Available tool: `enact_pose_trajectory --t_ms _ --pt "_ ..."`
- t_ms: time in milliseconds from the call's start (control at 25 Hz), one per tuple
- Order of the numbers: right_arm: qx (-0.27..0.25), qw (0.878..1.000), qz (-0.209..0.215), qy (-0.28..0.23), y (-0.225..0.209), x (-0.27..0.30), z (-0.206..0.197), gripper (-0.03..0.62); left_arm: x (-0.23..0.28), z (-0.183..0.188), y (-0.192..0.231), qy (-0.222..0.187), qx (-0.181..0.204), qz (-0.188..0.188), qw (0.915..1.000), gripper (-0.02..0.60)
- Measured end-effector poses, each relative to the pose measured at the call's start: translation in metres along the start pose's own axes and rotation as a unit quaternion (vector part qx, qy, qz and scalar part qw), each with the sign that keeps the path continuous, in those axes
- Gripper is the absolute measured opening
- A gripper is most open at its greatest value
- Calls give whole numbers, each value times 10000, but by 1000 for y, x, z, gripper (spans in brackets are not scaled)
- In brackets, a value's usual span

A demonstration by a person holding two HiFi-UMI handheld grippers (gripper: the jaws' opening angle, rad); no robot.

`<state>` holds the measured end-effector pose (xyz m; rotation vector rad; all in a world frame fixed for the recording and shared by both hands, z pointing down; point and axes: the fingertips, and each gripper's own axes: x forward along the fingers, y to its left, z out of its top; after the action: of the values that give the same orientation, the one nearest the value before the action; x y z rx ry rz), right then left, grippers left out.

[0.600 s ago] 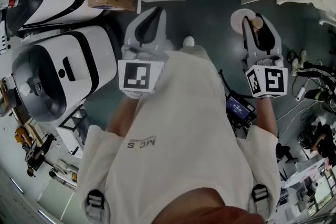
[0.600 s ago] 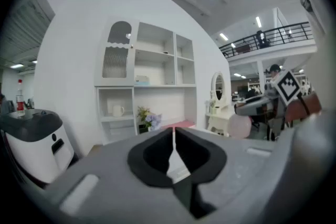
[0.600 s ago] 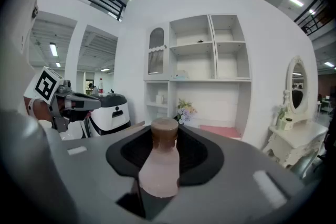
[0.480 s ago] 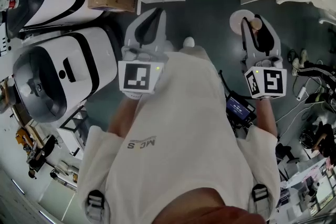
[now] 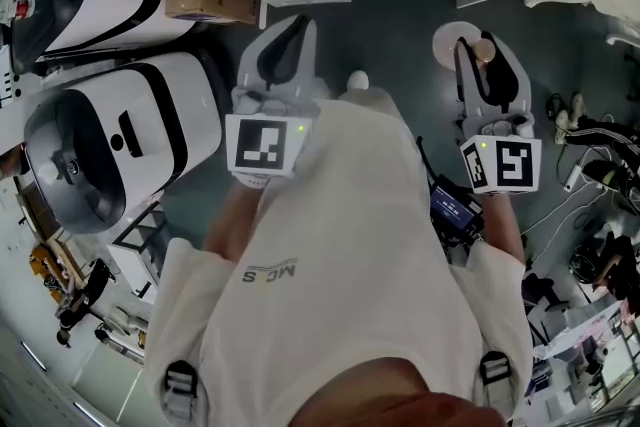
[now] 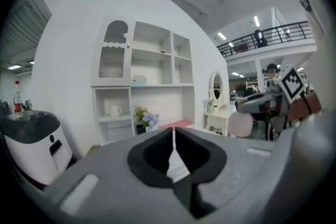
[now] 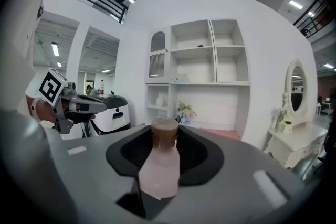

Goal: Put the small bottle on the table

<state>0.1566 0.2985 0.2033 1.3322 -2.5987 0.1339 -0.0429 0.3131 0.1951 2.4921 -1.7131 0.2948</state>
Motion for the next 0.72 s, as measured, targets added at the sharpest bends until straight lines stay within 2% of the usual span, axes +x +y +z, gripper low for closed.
enact_pose_trajectory --t_ms 200,360,720 --pt "-58 9999 -90 28 -16 1 1 138 9 0 -5 71 64 -23 10000 12" --pt "121 9999 -79 64 -30 12 -1 138 19 0 0 174 -40 38 9998 12" --pt "139 9997 -47 212 -52 95 0 138 94 -7 58 396 -123 -76 9991 11"
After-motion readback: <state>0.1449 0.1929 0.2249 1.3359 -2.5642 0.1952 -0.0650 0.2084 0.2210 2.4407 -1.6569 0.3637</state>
